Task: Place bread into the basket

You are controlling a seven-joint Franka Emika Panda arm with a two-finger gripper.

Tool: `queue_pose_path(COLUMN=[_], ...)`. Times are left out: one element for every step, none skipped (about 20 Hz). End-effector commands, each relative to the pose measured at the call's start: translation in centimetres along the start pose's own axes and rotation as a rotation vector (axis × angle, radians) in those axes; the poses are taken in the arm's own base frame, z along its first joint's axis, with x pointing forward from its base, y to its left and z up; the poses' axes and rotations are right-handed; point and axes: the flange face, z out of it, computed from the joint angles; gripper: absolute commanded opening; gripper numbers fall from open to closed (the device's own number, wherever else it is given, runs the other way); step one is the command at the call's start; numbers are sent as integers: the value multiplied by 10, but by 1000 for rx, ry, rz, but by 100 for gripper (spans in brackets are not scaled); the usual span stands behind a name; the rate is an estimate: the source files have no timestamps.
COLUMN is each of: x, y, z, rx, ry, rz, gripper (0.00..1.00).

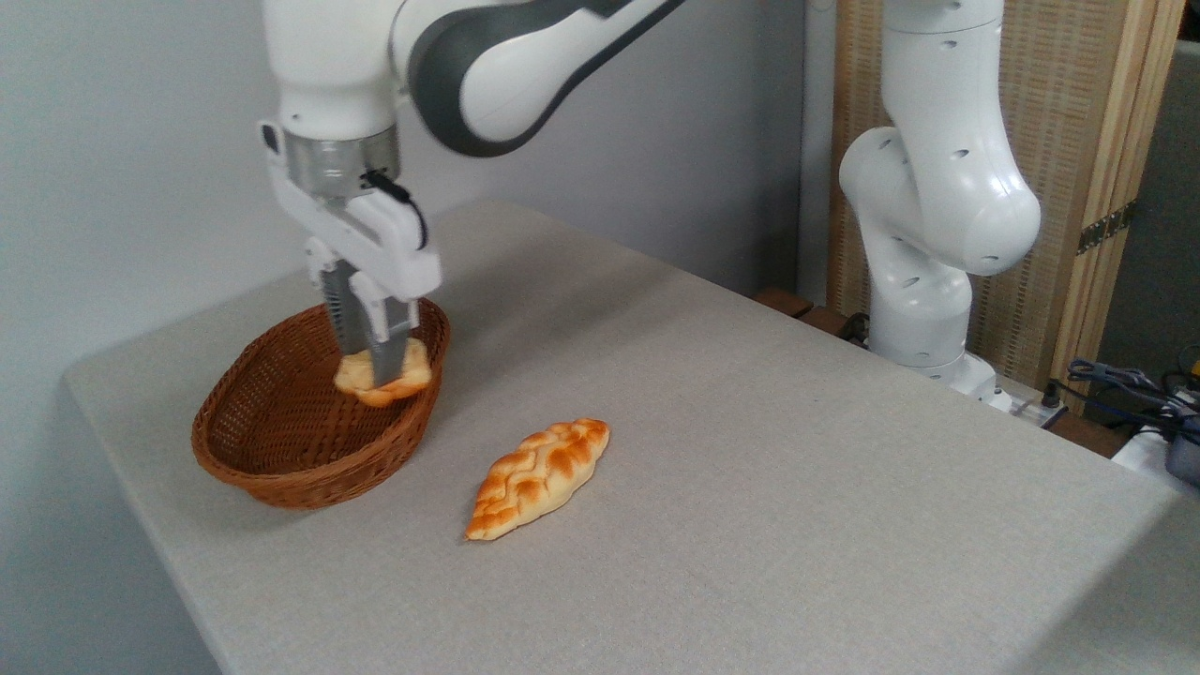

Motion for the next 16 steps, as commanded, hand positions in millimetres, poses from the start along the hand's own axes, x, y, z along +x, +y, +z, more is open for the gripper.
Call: queue_pose_path(x=[34, 40, 48, 54, 56, 57, 57, 57, 57, 57, 57, 56, 56, 54, 51, 44], y=[11, 12, 16, 19, 19, 22, 22, 22, 22, 22, 23, 22, 21, 19, 16, 10], z=[30, 38, 44, 45, 51, 52, 52, 52, 52, 52, 51, 50, 47, 40, 28, 20], rx=[-27, -27, -21, -15, -16, -24, -34, -39, -39, -38, -36, -36, -32, -27, -23, -23], ry=[70, 105, 146, 181, 192, 193, 198, 199, 199, 199, 198, 197, 201, 202, 206, 182], rz=[-71, -111, -149, -178, -200, -199, -208, -211, -211, -210, -206, -209, -208, -210, -211, -214], gripper=[58, 79, 96, 100, 100, 100, 100, 100, 100, 100, 100, 100, 100, 100, 100, 100])
